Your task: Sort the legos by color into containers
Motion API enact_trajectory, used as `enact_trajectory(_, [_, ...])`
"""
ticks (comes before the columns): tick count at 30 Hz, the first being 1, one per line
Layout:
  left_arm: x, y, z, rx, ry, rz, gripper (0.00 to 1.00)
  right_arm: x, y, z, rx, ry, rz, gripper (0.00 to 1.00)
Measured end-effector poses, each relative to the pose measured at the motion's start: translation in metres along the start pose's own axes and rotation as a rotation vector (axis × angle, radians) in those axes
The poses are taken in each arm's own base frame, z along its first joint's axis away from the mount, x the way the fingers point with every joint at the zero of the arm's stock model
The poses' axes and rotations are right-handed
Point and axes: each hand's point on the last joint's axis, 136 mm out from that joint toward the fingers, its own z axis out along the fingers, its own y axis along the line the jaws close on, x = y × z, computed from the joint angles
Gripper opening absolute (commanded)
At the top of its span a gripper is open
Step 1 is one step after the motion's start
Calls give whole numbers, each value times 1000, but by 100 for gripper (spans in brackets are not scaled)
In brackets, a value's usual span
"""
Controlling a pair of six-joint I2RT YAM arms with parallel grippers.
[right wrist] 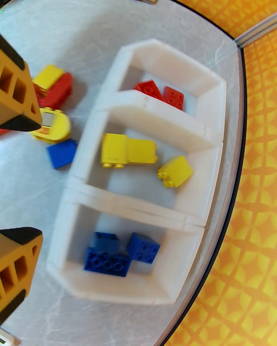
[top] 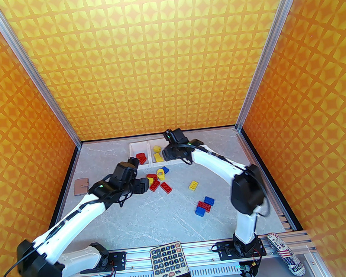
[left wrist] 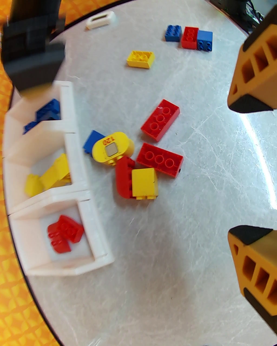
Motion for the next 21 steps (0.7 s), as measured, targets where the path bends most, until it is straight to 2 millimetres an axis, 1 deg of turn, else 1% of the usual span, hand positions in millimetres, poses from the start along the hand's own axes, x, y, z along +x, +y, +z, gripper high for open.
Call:
enact_trajectory(2, [3, 0, 10, -7, 22, 0, 72, 9, -3, -9, 3, 0, 1, 64])
enact_trajectory(5, [10, -4, 27, -15, 61, 4, 72, 25, -7, -18, 11, 9, 1, 65])
enact_trajectory(11, [32, -23, 61, 6, 156, -9, 74, 52, -16, -29, 40, 32, 16, 66])
enact_trajectory(14, [39, -30, 76, 6, 190, -45, 74, 62, -19, -34, 48, 37, 27, 66])
enact_trajectory(18, [44, -41, 97, 4, 222, -89, 74, 68, -23, -39, 58, 34, 44, 66])
enact_trajectory(21, [48, -51, 107, 12, 233, -114, 75, 72, -26, -42, 65, 34, 47, 66])
